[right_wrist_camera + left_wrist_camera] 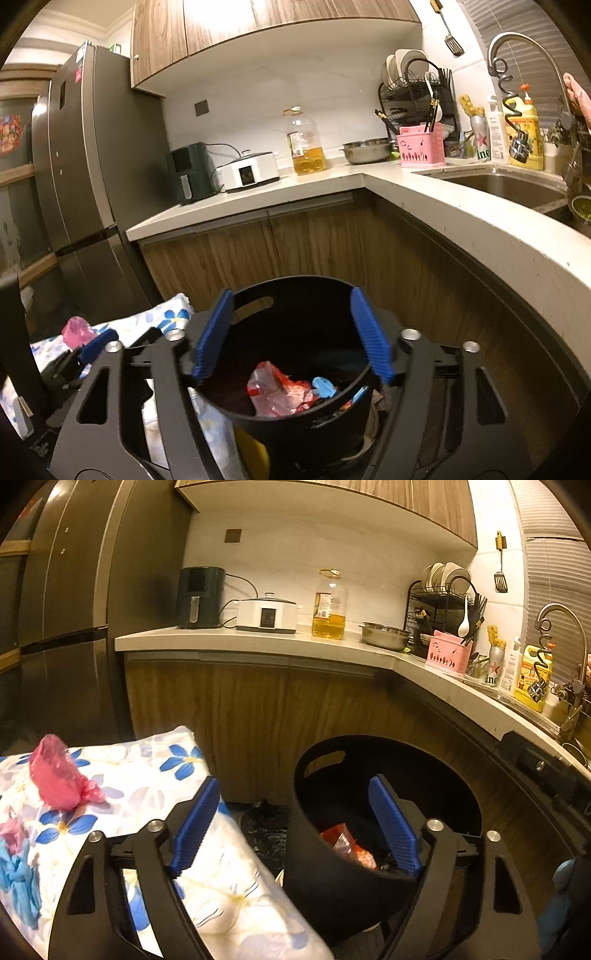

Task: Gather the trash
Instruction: 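Open both tools to drop both bags into the bin, then move both open tools back from the bin to the table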

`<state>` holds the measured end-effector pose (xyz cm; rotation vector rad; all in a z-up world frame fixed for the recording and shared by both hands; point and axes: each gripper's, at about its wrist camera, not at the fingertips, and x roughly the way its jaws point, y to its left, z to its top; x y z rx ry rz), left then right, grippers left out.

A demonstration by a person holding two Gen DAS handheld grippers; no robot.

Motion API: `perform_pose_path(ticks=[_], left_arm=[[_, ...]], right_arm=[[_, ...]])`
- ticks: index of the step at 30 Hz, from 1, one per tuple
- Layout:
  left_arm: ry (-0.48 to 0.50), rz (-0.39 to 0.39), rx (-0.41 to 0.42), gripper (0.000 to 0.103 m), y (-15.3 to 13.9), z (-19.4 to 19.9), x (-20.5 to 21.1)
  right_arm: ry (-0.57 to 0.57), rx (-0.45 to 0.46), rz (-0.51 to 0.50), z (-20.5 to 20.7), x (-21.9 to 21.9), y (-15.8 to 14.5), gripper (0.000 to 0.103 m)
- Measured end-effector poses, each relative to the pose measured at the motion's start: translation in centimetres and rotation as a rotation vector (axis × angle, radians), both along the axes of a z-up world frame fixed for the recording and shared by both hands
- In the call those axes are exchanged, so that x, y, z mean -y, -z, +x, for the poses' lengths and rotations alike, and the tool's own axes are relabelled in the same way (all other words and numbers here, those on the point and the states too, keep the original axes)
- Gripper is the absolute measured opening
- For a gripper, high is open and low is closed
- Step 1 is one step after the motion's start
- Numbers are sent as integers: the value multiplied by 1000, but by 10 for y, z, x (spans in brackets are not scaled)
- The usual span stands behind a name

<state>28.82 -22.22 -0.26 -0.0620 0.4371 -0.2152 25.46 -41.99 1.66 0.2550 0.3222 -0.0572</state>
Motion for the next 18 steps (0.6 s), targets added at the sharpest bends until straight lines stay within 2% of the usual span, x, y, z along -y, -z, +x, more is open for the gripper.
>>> perform_pose_path(ticks=[1, 6, 10, 18], left_arm=[[-6, 5, 4, 86, 1, -4, -2], [-37, 53, 32, 88, 1, -29, -13], [-80, 92, 64, 95, 0, -51, -26], [-230, 104, 83, 95, 8, -85, -73]], right_arm=[[-2, 3, 9, -4, -1, 0, 75], [-3, 1, 1, -20, -12, 1, 83], [-3, 9, -6, -33, -23, 2, 83], [-14, 19, -16, -55, -50, 10, 83]])
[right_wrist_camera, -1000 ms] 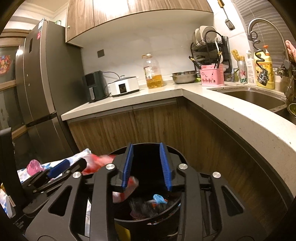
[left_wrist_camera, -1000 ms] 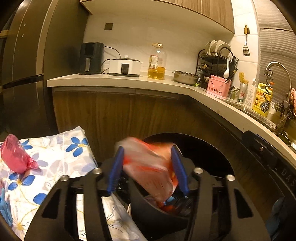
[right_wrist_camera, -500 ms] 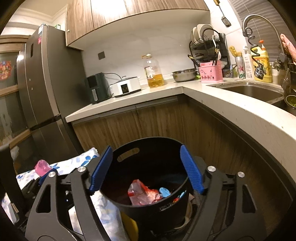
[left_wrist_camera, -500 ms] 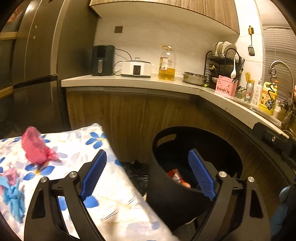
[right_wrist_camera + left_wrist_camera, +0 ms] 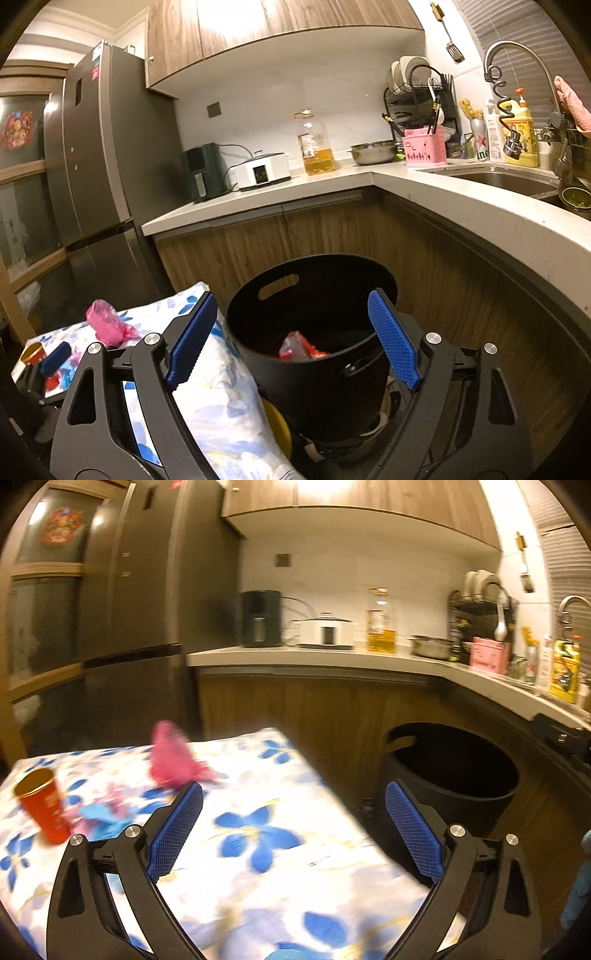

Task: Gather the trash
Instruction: 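Move both open tools back from the bin to the table, then grasp the blue glove with the left tool and lift it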

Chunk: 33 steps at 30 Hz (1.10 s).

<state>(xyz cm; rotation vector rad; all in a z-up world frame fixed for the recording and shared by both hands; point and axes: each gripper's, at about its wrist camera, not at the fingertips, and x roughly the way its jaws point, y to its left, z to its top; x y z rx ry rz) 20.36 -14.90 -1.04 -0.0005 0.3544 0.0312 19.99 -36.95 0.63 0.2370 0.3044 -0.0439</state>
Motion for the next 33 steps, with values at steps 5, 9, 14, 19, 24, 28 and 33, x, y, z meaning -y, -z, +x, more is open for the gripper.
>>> perform_pose_path(ticks=[5, 9, 14, 19, 24, 28, 33], left_arm=[[-113, -9, 4, 95, 8, -13, -38], [-187, -10, -2, 95, 14, -21, -67], [-254, -4, -26, 95, 21, -26, -98], [-296, -9, -68, 95, 32, -22, -120], [-322, -27, -122, 85, 43, -6, -130], [-320, -43, -173, 76, 52, 3, -135], [-318, -56, -238, 55, 63, 12, -139]], right_arm=[[-26, -4, 11, -8, -17, 5, 83], [-58, -19, 21, -10, -36, 12, 83], [-100, -27, 10, -13, -65, 17, 83], [-139, -33, -1, -15, -90, 17, 83], [-162, -28, -9, -16, -106, 15, 83], [-171, -27, -12, -14, -114, 14, 83], [-180, -36, -12, -10, -119, 15, 83]])
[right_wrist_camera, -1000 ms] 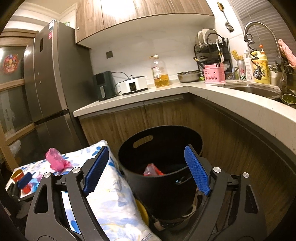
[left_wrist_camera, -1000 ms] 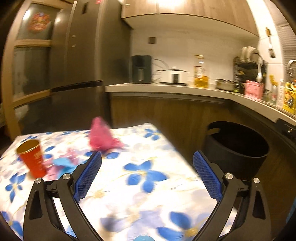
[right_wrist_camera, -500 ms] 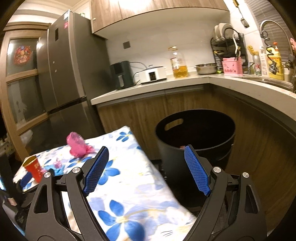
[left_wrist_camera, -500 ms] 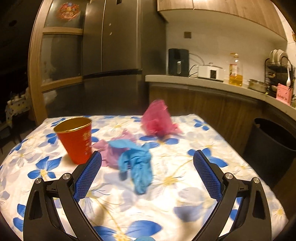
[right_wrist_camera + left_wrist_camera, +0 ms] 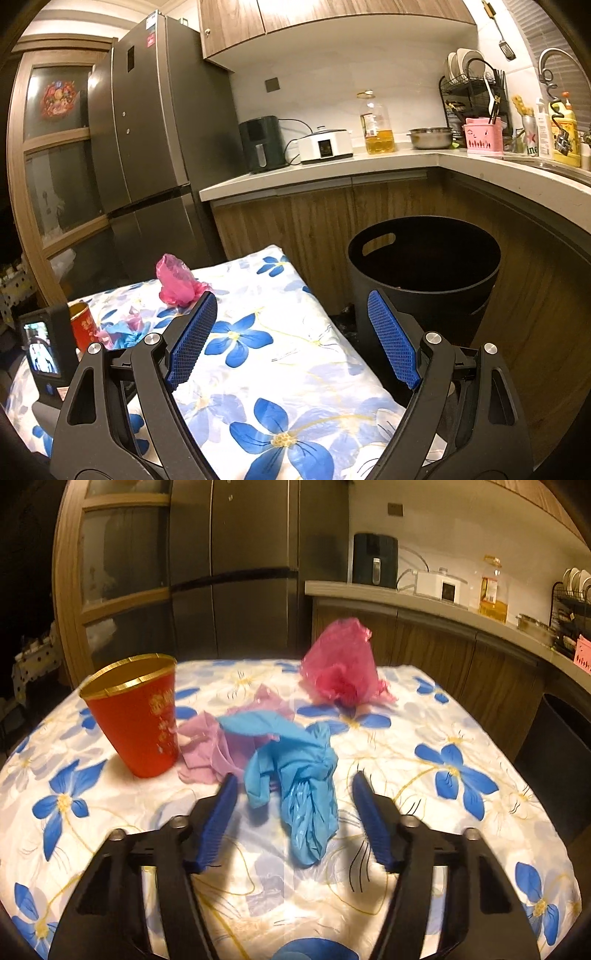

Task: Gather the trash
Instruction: 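Grasp the blue glove with the left tool and lift it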

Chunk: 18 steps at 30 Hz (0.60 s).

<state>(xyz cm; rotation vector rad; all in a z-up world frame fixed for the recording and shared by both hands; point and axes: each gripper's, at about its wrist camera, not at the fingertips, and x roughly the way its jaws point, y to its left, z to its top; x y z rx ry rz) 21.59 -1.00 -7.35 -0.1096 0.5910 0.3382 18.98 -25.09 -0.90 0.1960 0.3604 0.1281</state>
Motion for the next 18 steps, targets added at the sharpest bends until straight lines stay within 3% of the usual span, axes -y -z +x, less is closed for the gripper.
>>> perform_pose_path(ticks=[2, 8, 11, 18], left_arm=[[3, -15, -33, 40, 5, 5, -2], [20, -57, -60, 15, 11, 8, -6], [37, -79, -47, 8, 11, 5, -8], [87, -122, 2, 6, 1, -25, -11]], right_arm=[[1, -3, -2, 1, -2, 1, 83], [1, -10, -3, 3, -4, 1, 83], [0, -10, -5, 3, -5, 1, 83], [-17, -13, -12, 1, -14, 1, 83]])
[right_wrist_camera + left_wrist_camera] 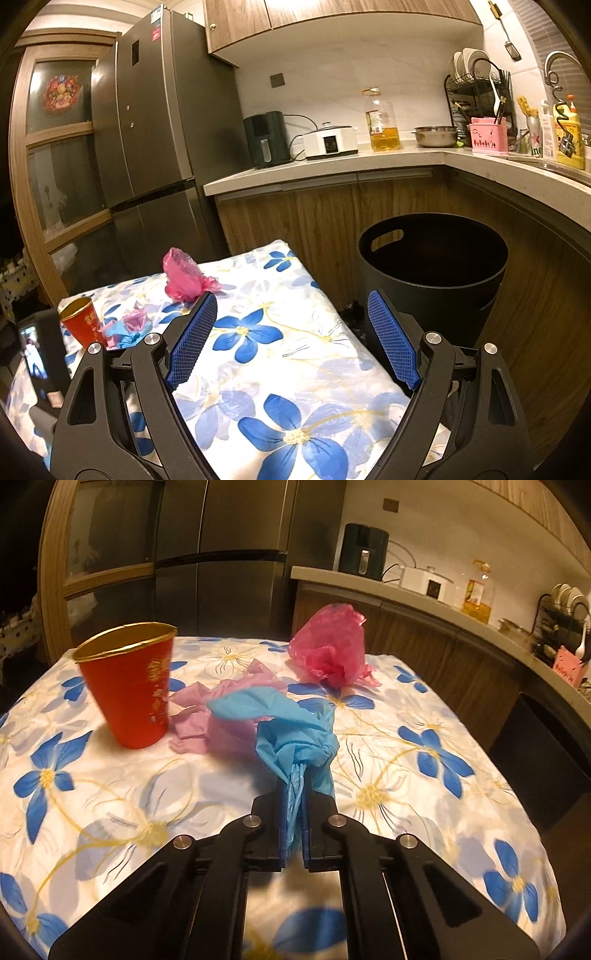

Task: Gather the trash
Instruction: 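Grasp the blue glove with the left tool and lift it, then grasp the red paper cup rim with the right tool while the left tool holds the blue glove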

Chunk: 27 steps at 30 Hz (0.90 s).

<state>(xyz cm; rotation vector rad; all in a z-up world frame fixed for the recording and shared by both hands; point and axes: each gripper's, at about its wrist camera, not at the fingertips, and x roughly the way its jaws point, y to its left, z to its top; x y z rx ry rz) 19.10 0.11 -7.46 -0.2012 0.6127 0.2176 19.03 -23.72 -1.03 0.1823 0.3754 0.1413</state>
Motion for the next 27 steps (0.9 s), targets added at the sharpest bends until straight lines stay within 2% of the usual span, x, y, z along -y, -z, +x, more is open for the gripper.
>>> perform_pose_path(ticks=[7, 12, 21, 27], left_arm=[[14, -11, 53, 5, -13, -37, -14], [-3, 8, 86, 5, -23, -57, -30], [-87, 5, 136, 4, -37, -94, -76], [-171, 9, 145, 4, -39, -114, -112]], right_arm=[[-54, -12, -10, -1, -24, 4, 83], [-123, -20, -27, -2, -54, 7, 83], [-261, -43, -43, -1, -116, 14, 83], [-422, -70, -49, 5, -184, 23, 83]])
